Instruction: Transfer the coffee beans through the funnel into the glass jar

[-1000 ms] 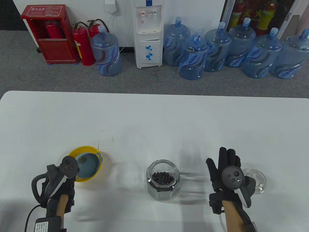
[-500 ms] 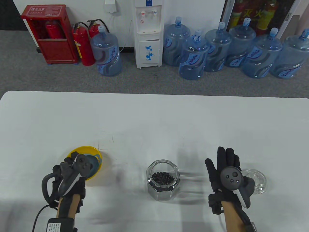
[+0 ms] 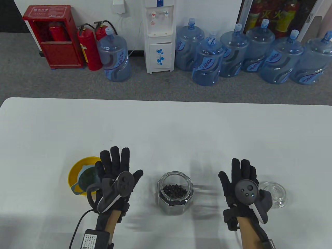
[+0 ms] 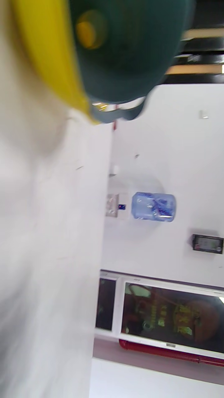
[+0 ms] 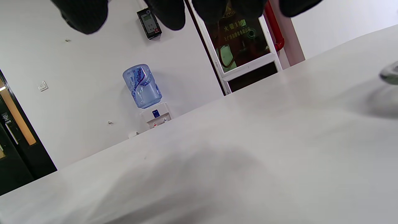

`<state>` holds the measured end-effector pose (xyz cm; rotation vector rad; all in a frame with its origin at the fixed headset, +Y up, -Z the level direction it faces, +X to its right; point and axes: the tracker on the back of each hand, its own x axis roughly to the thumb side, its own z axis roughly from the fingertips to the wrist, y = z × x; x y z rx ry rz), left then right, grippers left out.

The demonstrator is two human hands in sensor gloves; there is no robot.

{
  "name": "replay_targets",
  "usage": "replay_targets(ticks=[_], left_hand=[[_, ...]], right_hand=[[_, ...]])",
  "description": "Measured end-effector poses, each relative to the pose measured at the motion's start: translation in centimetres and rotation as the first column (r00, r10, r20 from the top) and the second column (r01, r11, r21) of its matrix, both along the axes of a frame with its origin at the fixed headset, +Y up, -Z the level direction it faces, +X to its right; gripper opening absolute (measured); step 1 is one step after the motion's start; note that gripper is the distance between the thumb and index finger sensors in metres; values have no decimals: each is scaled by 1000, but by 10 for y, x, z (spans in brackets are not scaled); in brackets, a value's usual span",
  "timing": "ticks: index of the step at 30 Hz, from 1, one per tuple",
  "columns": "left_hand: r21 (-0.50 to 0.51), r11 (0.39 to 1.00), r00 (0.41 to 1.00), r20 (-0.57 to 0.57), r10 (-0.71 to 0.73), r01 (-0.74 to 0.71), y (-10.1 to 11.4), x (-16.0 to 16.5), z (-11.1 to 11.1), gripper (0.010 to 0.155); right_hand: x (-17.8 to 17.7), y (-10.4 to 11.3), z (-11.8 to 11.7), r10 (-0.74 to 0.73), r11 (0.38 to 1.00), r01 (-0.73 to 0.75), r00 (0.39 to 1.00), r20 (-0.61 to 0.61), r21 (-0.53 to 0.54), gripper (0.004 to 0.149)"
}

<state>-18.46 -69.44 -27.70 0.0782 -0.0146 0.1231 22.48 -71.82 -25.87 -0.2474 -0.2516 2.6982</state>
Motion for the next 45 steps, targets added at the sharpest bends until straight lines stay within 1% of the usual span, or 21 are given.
replay_targets(ticks=[2, 5, 8, 10, 14, 17, 19, 21, 23, 27, 29, 32, 38, 41, 43, 45], left_hand=[[-8, 1000, 1000, 22, -6, 6, -8, 1, 0, 81], [-10, 998, 998, 22, -65, 66, -11, 2, -2, 81], [-32, 999, 999, 26, -27, 28, -13, 0, -4, 81], [-49, 999, 1000, 22, -1, 2, -16, -3, -5, 81], [-64, 998, 1000, 8, -26, 26, -17, -9, -9, 81], [-62, 998, 1000, -7, -20, 19, -17, -14, -10, 81], [-66, 998, 1000, -8, -18, 17, -17, -15, -10, 81], [-65, 998, 1000, -9, -17, 17, -17, -15, -10, 81], [-64, 998, 1000, -5, -15, 15, -17, -14, -10, 81], [-76, 997, 1000, 1, -18, 18, -17, -12, -10, 81], [-86, 996, 1000, 7, -17, 18, -18, -12, -10, 81], [-98, 995, 1000, 15, -10, 11, -18, -10, -9, 81], [-104, 995, 1000, 24, -10, 12, -18, -7, -9, 81], [-109, 994, 1000, 26, -7, 10, -19, -7, -9, 81], [-114, 994, 1000, 27, -4, 7, -19, -7, -9, 81], [-113, 994, 1000, 26, -1, 4, -19, -7, -9, 81]], right_hand=[[-2, 0, 1, 9, 1000, -9, 1000, 2, 1, 76], [-5, 1, 2, 34, 999, -34, 999, 6, 0, 76], [-5, 2, 1, 72, 997, -72, 997, 17, -11, 76], [-1, 6, -1, 112, 993, -111, 993, 35, -46, 76], [20, 20, -6, 123, 990, -117, 989, 80, -78, 76], [48, 34, -7, 144, 987, -134, 981, 129, -84, 75], [64, 35, -6, 163, 983, -147, 974, 158, -107, 76], [80, 30, -4, 200, 972, -171, 962, 184, -163, 77], [97, 18, -1, 265, 943, -209, 942, 207, -259, 78], [111, -4, 4, 316, 895, -213, 923, 220, -393, 78], [114, -12, 4, 315, 881, -199, 924, 218, -430, 79], [115, -20, 4, 325, 870, -196, 918, 228, -452, 78], [114, -24, 1, 364, 855, -226, 903, 230, -467, 79], [116, -26, -1, 360, 861, -227, 904, 229, -455, 79], [117, -27, -2, 320, 876, -193, 918, 234, -441, 80], [116, -26, -2, 331, 876, -205, 914, 234, -437, 79]])
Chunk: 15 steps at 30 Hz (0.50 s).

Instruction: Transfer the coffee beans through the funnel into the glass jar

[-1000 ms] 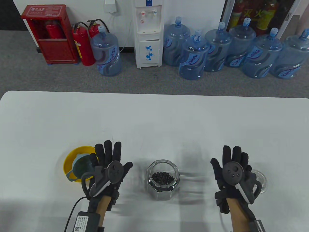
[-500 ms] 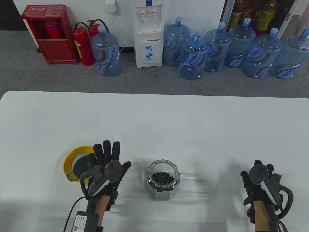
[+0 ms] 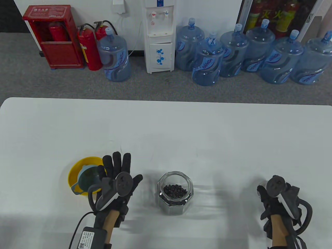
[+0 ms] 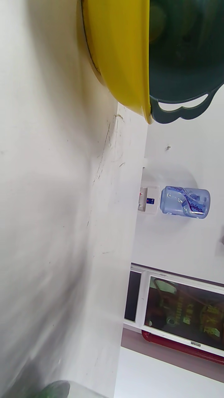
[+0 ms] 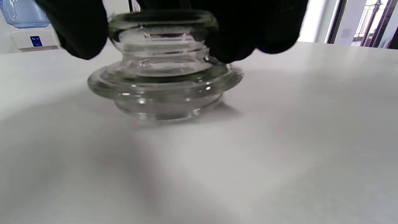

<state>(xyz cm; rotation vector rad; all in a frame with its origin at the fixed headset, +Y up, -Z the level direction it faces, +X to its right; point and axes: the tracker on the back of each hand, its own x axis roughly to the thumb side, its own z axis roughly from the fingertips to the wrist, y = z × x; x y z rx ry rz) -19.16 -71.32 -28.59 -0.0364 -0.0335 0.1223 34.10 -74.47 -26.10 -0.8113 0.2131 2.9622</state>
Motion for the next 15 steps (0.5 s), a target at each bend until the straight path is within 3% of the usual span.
replay_targets(ticks=[10, 15], left_hand=[[12, 1000, 1000, -5, 9, -9, 2, -3, 1, 81], [17, 1000, 1000, -6, 10, -10, 2, -4, 1, 81]], right_hand=[[-3, 0, -3, 48, 995, -48, 999, 0, 92, 79], [-6, 13, 0, 15, 987, -13, 1000, -14, 163, 78]])
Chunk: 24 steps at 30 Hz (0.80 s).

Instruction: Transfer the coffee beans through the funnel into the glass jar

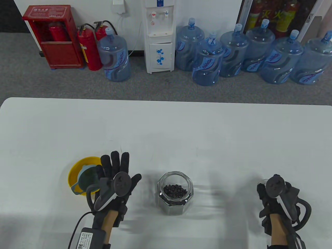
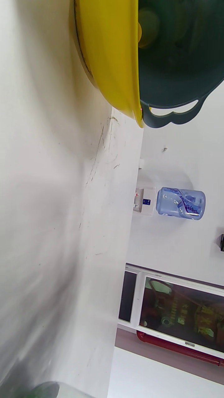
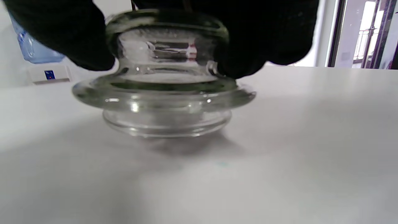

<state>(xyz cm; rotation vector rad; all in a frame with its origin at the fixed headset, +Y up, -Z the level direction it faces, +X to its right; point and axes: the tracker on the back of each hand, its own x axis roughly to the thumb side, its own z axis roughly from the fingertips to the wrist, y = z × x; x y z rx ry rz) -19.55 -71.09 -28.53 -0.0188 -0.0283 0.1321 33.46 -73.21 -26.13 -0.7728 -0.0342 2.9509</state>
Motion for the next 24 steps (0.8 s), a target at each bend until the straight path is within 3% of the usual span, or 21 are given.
replay_targets(ticks=[5, 15, 19, 24], left_hand=[[-7, 1000, 1000, 0, 1, -1, 0, 0, 1, 81], [-21, 1000, 1000, 14, -1, 2, -1, 2, 1, 81], [-24, 1000, 1000, 18, 0, 1, -1, 3, 2, 81], [-26, 1000, 1000, 25, 0, 0, -1, 4, 3, 81]], right_hand=[[-14, 28, 4, -41, 998, 45, 995, -95, 46, 74], [-83, 119, 15, -118, 968, 194, 913, -391, 161, 72], [-113, 149, 18, -153, 956, 256, 853, -500, 145, 70], [-155, 167, 19, -134, 969, 231, 782, -609, 83, 70]])
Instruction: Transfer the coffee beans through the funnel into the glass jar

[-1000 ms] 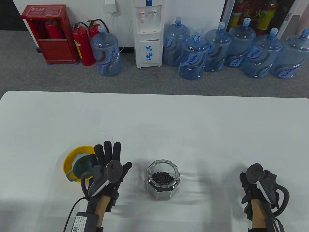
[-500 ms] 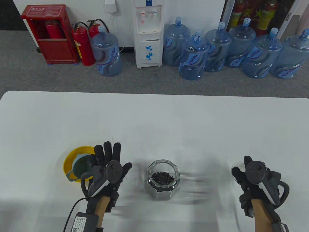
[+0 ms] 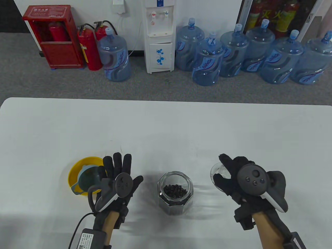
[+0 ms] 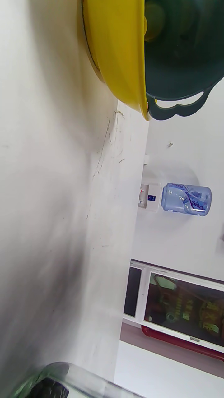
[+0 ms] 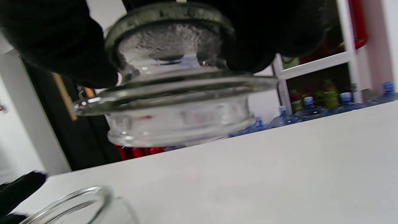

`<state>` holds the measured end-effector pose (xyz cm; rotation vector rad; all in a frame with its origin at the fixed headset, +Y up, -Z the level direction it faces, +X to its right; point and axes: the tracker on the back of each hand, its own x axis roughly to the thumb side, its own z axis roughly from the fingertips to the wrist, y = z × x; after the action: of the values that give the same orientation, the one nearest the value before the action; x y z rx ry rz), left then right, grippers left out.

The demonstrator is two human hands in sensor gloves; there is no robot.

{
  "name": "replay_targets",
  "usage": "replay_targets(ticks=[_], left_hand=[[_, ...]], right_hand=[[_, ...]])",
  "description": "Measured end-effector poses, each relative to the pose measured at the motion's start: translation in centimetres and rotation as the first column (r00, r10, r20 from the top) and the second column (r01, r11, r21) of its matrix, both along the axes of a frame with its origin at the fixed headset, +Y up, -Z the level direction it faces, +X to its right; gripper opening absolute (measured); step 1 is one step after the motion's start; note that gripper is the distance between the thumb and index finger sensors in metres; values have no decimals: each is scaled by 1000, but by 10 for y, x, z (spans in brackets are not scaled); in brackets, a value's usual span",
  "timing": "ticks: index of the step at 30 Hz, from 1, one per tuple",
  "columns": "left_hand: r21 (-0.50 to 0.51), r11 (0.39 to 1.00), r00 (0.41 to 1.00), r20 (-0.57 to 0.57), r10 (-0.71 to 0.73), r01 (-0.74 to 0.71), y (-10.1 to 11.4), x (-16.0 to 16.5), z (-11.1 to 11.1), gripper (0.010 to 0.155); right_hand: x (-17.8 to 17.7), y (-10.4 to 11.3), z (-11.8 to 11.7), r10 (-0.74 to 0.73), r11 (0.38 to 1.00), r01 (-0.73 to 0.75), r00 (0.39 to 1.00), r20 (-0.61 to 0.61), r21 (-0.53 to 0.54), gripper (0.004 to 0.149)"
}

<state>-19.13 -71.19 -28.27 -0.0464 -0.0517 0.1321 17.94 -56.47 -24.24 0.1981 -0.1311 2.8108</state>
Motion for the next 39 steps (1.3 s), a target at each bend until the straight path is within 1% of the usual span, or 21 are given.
replay_targets(ticks=[3, 7, 10, 15, 17, 23, 30, 39], left_hand=[[0, 1000, 1000, 5, 3, -3, 0, 1, 0, 81], [3, 1000, 1000, 12, 2, -2, 0, 2, 1, 81], [1, 1000, 1000, 14, 2, -2, 0, 3, 1, 81], [-10, 1000, 1000, 14, 10, -10, -1, 3, 2, 81], [-15, 1000, 1000, 13, 11, -11, -1, 3, 2, 81], [-17, 1000, 1000, 11, 11, -11, 0, 2, 2, 81], [-22, 1000, 1000, 11, 9, -9, 0, 3, 2, 81], [-29, 1000, 1000, 12, 8, -7, 0, 3, 2, 81]], right_hand=[[-22, 1, -1, 41, 999, -42, 997, -68, -17, 69], [-60, 0, -1, 128, 992, -127, 981, -145, 21, 69], [-81, -3, -4, 146, 989, -150, 972, -184, -6, 69], [-107, -11, -9, 236, 971, -240, 952, -197, 5, 68], [-114, -17, -12, 253, 965, -261, 945, -208, -10, 68], [-128, -26, -17, 306, 949, -316, 929, -208, -13, 67], [-132, -31, -18, 330, 940, -341, 918, -220, -11, 67], [-138, -35, -15, 321, 942, -334, 912, -257, -9, 66]])
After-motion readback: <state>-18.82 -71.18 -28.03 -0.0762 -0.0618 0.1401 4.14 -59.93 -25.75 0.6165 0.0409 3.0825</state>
